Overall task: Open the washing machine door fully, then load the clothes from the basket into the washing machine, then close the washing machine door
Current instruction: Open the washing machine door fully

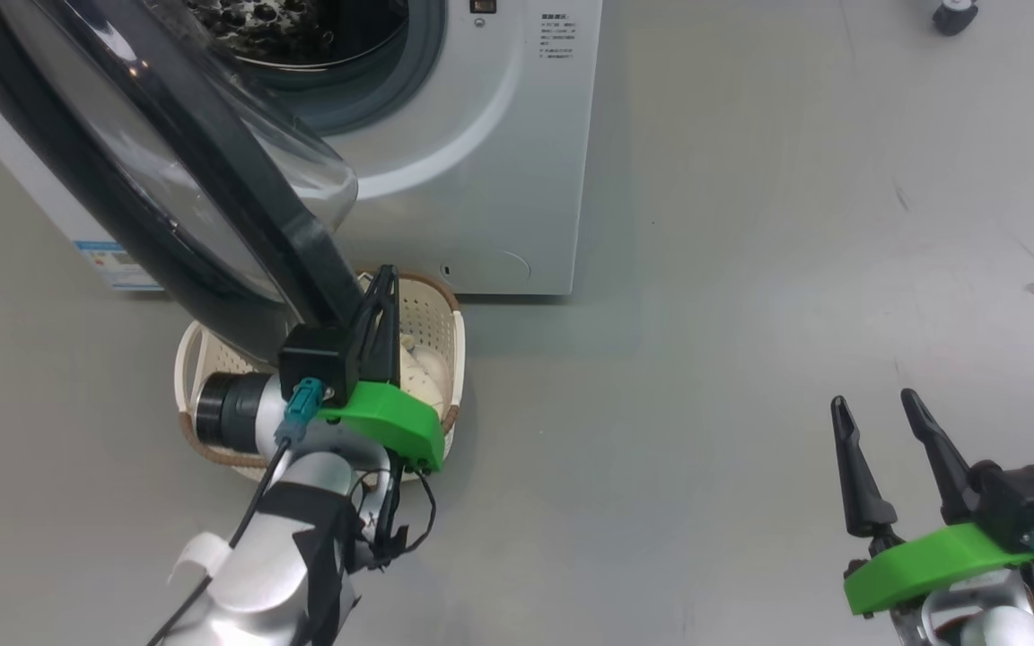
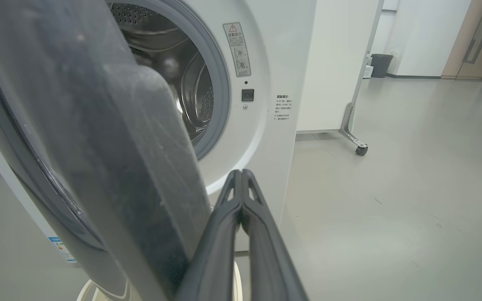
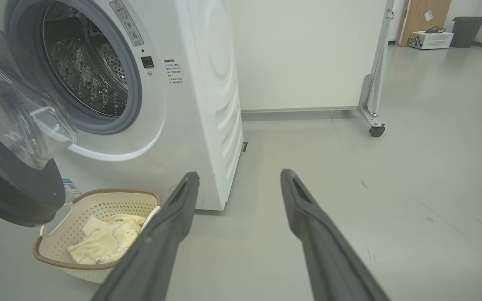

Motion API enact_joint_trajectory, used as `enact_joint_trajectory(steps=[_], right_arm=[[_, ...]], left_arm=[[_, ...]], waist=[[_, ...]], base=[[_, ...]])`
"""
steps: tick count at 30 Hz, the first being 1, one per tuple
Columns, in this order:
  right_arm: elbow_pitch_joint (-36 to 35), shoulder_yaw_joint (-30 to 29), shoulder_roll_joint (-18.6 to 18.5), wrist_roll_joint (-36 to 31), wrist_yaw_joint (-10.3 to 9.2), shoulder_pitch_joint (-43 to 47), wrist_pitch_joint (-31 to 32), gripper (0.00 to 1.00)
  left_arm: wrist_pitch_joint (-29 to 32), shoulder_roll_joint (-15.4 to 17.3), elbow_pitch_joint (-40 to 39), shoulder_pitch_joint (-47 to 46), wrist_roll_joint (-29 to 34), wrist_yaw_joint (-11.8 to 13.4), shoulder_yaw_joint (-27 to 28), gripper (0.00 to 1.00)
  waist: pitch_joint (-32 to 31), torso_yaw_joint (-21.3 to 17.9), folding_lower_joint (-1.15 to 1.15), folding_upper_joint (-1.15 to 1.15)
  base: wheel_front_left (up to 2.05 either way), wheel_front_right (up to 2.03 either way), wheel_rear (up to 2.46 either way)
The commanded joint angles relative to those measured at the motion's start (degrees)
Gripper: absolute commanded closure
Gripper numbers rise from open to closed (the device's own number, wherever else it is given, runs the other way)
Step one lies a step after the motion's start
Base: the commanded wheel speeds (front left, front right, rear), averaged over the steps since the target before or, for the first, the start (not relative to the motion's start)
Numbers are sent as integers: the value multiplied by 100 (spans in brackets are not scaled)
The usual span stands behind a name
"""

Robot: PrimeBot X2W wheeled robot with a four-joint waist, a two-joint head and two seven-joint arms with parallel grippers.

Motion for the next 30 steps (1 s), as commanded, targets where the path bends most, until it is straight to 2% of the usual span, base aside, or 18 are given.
enact_joint_trajectory(steps=[1, 15, 30], right_arm=[[-181, 108, -48, 11, 22, -243, -1, 0], [-162, 132, -48, 23, 22, -213, 24, 0], [-268, 103, -48, 3, 22, -166, 84, 0]], left_arm=[[-52, 351, -195, -90, 47, 154, 307, 100], [110, 587, -969, 502, 8, 364, 250, 100], [208, 929, -1861, 1172, 1, 864, 401, 100]], waist=[[7, 76, 0, 0], [-51, 471, 0, 0], [-55, 1103, 0, 0]], base=[[0, 0, 0], [0, 0, 0], [0, 0, 0]])
